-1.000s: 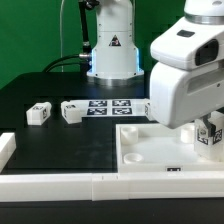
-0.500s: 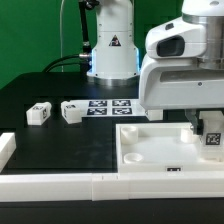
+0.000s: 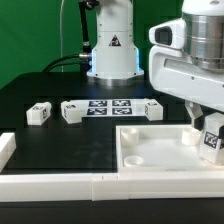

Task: Assemble one leg

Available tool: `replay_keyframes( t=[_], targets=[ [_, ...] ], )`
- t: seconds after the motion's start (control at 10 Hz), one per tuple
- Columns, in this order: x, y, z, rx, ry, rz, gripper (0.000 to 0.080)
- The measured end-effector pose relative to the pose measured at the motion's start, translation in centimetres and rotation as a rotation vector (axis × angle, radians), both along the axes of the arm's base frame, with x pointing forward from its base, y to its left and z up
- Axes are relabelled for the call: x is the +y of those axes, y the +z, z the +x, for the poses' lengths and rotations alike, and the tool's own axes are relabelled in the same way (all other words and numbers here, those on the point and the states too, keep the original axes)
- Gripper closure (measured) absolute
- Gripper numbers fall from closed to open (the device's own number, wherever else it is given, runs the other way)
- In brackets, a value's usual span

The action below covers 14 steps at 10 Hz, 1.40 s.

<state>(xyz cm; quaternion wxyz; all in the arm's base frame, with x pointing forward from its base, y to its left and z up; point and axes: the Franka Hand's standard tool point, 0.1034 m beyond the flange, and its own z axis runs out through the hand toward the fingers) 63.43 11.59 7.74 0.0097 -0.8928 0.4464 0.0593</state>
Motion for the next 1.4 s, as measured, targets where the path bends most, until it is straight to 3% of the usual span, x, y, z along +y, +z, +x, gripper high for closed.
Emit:
replay_keyframes(
  t=[0.4, 0.5, 0.6, 0.7, 0.8, 0.9, 1.4],
  targets=[
    [-0.2, 0.0, 0.1, 0.015, -0.213, -0.009, 0.0506],
    [-0.2, -0.1, 0.1, 0.011, -0.139, -0.002, 0.0506],
    [0.0, -0.1, 0.0, 0.011, -0.136, -0.001, 0.0332],
    [0.3, -0.1, 0.0, 0.003, -0.030, 0.011, 0.0332],
    [0.4, -0.1, -0.1, -0.009, 0.130, 0.028, 0.0183],
    [0.5, -0.1, -0.1, -0.019, 0.242, 0.040, 0.0160],
    [0.9, -0.2, -0.7, -0.062, 0.882, 0.103, 0.0150]
  ],
)
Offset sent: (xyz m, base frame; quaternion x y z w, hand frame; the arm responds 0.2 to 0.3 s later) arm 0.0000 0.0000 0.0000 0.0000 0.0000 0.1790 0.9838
